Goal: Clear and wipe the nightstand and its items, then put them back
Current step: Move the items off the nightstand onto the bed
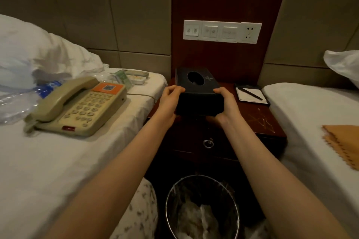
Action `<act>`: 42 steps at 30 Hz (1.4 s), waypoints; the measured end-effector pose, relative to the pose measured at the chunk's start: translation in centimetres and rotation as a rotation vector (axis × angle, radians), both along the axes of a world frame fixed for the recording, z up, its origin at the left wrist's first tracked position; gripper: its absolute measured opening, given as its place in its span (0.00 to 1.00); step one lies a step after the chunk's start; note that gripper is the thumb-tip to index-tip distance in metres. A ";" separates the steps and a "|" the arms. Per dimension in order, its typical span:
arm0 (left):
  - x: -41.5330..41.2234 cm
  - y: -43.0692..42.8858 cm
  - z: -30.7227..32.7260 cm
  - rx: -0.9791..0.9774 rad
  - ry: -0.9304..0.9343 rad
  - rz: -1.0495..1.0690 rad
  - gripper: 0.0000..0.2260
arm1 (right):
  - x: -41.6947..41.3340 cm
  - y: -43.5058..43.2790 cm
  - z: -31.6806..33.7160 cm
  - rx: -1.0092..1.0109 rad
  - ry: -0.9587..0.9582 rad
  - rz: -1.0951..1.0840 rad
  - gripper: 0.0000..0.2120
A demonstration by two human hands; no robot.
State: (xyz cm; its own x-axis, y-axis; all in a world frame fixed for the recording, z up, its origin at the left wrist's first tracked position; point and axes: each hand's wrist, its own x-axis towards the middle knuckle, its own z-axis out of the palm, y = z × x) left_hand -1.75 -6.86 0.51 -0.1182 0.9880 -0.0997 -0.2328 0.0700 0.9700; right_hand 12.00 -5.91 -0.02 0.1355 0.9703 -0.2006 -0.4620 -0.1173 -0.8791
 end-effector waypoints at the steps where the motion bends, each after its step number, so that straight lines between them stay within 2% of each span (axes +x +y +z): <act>1: -0.3 -0.6 0.1 0.015 0.015 0.018 0.03 | -0.3 -0.4 -0.1 0.011 0.017 0.006 0.29; 4: -1.5 -2.3 0.8 0.063 0.052 0.060 0.04 | -1.5 -1.9 0.3 0.043 0.042 0.047 0.28; 7: -3.1 -4.1 1.4 0.081 0.047 0.112 0.05 | -3.0 -3.0 0.9 0.083 0.032 0.087 0.14; 9: -4.2 -5.2 1.8 0.098 0.034 0.147 0.08 | -4.1 -3.7 1.5 0.109 0.038 0.126 0.09; 11: -5.3 -6.4 2.2 0.115 0.035 0.183 0.10 | -5.3 -4.5 1.9 0.128 0.039 0.169 0.10; 14: -6.9 -8.2 2.8 0.119 0.034 0.242 0.14 | -7.2 -5.4 2.2 0.129 0.054 0.234 0.17; 18: -8.7 -10.4 3.0 0.140 0.037 0.365 0.17 | -9.7 -6.7 2.4 0.159 0.073 0.344 0.06; 19: -9.2 -11.0 3.0 0.139 0.033 0.396 0.17 | -10.3 -6.9 2.5 0.166 0.072 0.364 0.06; 22: -10.6 -12.6 3.0 0.148 0.028 0.505 0.17 | -12.4 -7.4 2.5 0.189 0.079 0.453 0.16; 23: -11.0 -13.0 3.0 0.152 0.021 0.551 0.16 | -13.2 -7.5 2.5 0.185 0.082 0.478 0.16; 27: -11.9 -14.9 2.6 0.175 -0.010 0.737 0.13 | -15.7 -8.2 2.4 0.186 0.106 0.587 0.11; 31: -12.3 -16.6 2.6 0.127 0.008 0.873 0.17 | -17.8 -9.3 2.3 0.166 0.113 0.661 0.06; 35: -12.3 -18.6 2.7 0.089 0.025 0.943 0.19 | -20.2 -10.2 1.9 0.162 0.074 0.710 0.15; 39: -12.9 -20.0 2.3 0.053 -0.029 1.033 0.20 | -22.0 -11.1 1.8 0.158 0.029 0.782 0.06; 42: -13.4 -20.8 2.0 0.034 -0.095 1.085 0.21 | -23.4 -11.6 1.7 0.159 -0.047 0.800 0.05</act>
